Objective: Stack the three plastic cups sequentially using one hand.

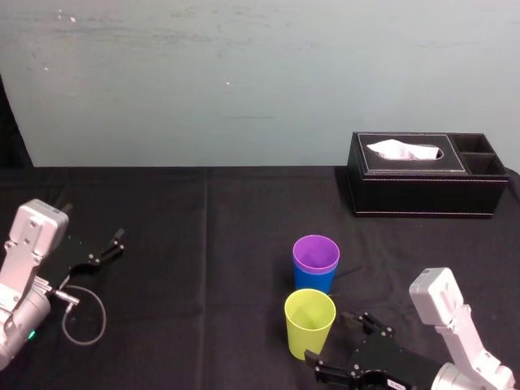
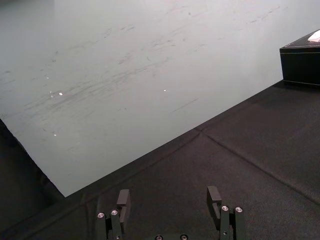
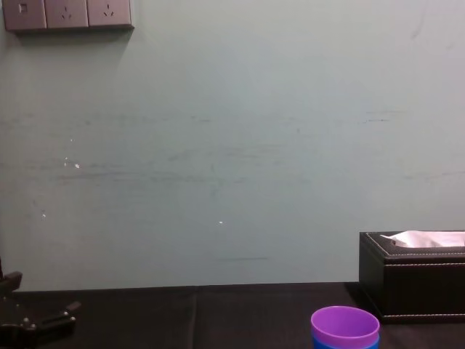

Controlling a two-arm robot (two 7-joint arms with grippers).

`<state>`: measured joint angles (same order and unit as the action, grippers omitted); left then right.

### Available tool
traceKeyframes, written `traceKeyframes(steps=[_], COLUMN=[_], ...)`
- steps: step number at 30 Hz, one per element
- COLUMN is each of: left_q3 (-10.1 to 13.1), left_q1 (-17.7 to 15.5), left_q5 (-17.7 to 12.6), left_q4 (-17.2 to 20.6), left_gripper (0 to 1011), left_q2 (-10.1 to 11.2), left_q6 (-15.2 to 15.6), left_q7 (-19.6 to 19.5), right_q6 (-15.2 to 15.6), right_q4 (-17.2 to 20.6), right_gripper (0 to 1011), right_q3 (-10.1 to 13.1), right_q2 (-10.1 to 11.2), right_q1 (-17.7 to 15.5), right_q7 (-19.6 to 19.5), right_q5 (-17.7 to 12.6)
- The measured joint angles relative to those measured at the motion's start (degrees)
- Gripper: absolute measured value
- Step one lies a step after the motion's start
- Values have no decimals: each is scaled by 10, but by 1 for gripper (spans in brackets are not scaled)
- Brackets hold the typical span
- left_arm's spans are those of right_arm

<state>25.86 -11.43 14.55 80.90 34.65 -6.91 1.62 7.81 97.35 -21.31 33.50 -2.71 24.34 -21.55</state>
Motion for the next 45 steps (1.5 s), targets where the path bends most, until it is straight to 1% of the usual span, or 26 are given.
traceKeyframes(steps=[11, 27, 37, 45], left_q3=[0, 0, 0, 0], left_q1=[0, 0, 0, 0], left_q5=[0, 0, 0, 0], left_q4=[0, 0, 0, 0], left_gripper=[1000, 1000, 1000, 1000], left_q2=[0, 0, 0, 0], left_q6=[0, 0, 0, 0], left_q7=[0, 0, 0, 0], right_q6=[-2, -7, -9, -10], right_q4=[-19, -43, -58, -62], right_gripper=[1004, 1004, 1004, 1004], right_q3=[-9, -19, -26, -26], right_q2=[-16, -42, -54, -62], right_q1=[19, 35, 45, 49], right_q7=[5, 4, 3, 0], right_q5=[12, 23, 32, 36])
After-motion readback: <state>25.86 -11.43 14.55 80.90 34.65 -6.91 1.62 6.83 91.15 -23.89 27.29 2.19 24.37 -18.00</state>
